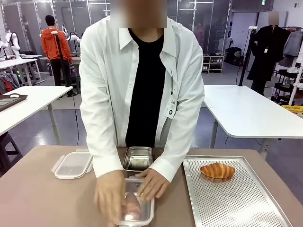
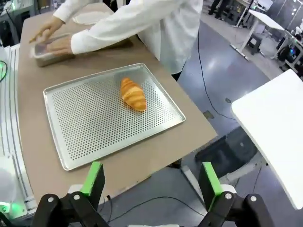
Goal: Place the bread into the airtight container.
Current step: Pick up a Butter Roll and place it into an empty Airtight Container.
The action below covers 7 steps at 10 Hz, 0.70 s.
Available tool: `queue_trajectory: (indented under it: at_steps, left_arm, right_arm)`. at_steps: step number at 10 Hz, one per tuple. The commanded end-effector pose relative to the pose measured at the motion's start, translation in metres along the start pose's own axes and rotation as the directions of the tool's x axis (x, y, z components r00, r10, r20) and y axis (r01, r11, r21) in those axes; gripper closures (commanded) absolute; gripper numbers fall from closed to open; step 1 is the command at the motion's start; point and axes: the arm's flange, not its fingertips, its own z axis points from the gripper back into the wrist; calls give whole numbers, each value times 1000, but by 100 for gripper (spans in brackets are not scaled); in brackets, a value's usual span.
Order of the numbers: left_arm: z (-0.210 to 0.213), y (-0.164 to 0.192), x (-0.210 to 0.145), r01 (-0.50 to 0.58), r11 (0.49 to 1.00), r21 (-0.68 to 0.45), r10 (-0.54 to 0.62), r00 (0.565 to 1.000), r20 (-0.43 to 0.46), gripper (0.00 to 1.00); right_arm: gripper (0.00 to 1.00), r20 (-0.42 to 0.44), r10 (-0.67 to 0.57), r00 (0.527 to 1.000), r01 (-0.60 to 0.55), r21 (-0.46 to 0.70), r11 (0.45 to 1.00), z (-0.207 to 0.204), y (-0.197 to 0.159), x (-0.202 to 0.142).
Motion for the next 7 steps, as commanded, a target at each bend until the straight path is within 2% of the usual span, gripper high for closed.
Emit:
queue_trajectory:
  at_steps: [1,7]
  left_arm:
    - [0,0,0,20,1000,-15,-20,1000,0,0]
    - [0,0,0,20,1000,-15,-20,1000,0,0]
  right_arm:
    - [0,-19,71,997,-71,9,997,-5,-1,28]
    - [0,-19,71,997,-71,9,997,-5,-1,28]
